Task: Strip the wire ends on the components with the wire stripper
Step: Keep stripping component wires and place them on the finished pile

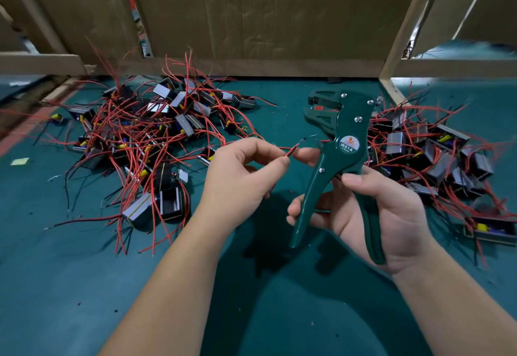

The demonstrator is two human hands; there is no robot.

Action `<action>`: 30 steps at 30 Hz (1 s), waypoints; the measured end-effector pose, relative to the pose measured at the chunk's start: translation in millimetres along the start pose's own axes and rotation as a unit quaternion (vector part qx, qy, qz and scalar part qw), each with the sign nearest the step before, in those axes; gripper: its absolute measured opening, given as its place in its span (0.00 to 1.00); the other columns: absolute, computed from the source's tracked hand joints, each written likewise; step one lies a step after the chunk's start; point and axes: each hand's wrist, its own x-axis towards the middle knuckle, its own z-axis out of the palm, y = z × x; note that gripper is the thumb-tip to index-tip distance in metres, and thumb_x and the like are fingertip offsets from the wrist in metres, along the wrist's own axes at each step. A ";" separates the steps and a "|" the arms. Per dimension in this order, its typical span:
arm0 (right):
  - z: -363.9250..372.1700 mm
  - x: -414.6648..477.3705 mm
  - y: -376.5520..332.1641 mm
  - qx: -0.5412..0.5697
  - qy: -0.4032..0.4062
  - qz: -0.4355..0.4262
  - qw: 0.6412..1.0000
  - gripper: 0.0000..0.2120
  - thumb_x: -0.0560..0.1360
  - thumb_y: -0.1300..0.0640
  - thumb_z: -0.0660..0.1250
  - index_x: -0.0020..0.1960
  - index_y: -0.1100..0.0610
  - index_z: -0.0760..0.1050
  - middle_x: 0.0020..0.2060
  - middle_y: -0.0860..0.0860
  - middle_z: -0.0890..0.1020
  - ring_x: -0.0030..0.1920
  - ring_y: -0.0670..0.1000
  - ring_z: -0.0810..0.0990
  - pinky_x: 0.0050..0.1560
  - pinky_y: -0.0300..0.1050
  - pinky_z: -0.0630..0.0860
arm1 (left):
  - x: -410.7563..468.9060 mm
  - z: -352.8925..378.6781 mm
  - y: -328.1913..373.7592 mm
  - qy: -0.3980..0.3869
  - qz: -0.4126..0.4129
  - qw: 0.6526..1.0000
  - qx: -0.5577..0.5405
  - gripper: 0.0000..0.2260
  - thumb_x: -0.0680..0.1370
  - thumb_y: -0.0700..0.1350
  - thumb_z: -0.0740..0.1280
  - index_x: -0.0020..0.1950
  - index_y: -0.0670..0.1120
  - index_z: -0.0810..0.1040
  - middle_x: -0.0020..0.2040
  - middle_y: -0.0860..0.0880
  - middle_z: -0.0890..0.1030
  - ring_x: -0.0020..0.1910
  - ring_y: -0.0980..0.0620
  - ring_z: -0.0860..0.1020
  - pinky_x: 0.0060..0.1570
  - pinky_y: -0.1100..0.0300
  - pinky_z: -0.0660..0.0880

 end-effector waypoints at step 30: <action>-5.3 3.7 -5.3 0.003 0.100 -0.041 0.994 0.34 0.60 0.57 0.66 0.66 0.63 0.69 0.60 0.55 0.77 0.39 0.64 0.82 0.44 0.59 0.80 | 10.0 -15.5 -3.4 0.053 -0.011 0.992 -0.111 0.05 0.71 0.35 0.73 0.43 0.44 0.82 0.29 0.57 0.80 0.26 0.65 0.73 0.31 0.74 0.68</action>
